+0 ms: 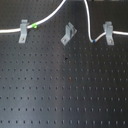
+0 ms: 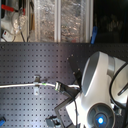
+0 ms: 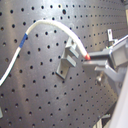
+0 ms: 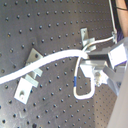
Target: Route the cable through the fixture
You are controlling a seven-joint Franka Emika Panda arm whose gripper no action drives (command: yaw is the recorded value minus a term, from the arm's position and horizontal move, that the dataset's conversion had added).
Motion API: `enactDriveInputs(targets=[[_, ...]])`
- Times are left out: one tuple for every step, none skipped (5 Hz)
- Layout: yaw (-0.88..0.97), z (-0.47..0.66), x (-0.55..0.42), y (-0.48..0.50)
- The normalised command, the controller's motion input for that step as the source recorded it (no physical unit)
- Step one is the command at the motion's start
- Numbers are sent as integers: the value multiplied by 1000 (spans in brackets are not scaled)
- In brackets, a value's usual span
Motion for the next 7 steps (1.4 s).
enactDriveInputs(targets=[[0,-1,37,-63],[109,541,-112,156],[131,703,-50,293],[97,596,-8,275],[0,47,1,1],[-303,325,-151,439],[-320,-3,11,149]])
